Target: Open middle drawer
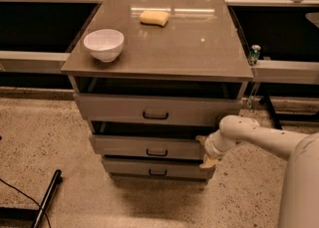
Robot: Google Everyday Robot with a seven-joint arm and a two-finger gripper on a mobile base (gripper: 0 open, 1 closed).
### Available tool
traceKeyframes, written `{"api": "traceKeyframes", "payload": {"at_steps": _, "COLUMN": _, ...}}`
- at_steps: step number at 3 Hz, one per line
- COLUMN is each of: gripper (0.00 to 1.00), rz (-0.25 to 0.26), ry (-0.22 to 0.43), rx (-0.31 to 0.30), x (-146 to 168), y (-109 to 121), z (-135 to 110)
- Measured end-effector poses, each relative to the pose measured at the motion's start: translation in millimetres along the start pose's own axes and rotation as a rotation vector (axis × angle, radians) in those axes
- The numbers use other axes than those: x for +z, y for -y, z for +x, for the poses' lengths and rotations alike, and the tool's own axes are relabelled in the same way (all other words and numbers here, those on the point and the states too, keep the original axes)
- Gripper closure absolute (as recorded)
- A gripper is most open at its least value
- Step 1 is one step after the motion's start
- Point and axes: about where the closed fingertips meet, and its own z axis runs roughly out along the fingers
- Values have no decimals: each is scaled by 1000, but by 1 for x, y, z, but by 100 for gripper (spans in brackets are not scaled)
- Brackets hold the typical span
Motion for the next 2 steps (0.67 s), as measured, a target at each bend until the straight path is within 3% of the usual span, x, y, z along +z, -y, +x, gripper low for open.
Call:
{"api": "traceKeyframes", "payload": {"at_steps": 1, "gripper": 40, "rz": -6, "ry": 3, "rx": 31, "x": 0, "y": -3, "z": -1}}
{"api": "traceKeyframes", "payload": {"at_steps": 2, "gripper": 17, "rz": -6, "ry": 3, "rx": 31, "x": -5, "y": -2, "z": -3}}
